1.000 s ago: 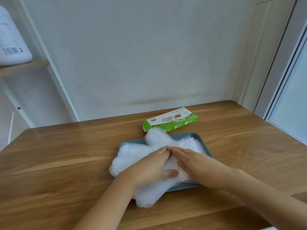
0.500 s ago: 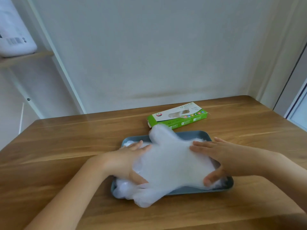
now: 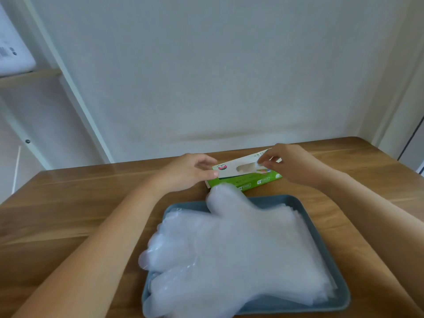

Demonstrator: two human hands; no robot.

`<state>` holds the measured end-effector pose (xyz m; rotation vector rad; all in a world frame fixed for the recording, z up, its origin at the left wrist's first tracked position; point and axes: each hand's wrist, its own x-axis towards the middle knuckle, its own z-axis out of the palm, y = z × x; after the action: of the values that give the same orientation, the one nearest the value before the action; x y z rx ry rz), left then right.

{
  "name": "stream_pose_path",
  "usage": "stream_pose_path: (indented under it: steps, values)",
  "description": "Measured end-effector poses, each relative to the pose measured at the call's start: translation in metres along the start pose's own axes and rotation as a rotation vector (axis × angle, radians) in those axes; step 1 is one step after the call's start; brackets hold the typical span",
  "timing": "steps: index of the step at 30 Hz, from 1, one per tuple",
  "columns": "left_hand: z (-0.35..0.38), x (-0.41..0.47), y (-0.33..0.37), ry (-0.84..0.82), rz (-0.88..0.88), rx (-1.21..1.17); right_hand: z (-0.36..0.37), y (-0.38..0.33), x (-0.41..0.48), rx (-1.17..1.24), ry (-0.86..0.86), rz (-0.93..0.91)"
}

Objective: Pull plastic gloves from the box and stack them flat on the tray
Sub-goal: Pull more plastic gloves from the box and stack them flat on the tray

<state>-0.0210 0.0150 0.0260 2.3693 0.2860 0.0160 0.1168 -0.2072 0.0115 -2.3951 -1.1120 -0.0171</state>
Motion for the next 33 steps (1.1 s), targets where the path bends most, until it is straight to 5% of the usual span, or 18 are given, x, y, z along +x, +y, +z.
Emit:
stream_pose_path:
  steps: [11, 25, 33]
  values:
    - [0.027, 0.033, -0.024, -0.114, 0.047, 0.085, 0.039, 0.011, 0.039, -0.153, -0.163, 0.002]
    - [0.036, 0.038, -0.042, -0.239, 0.053, 0.034, 0.038, 0.018, 0.032, 0.118, -0.112, 0.009]
    - [0.037, 0.040, -0.042, -0.239, 0.047, 0.049, 0.025, 0.027, 0.034, 0.842, -0.009, 0.211]
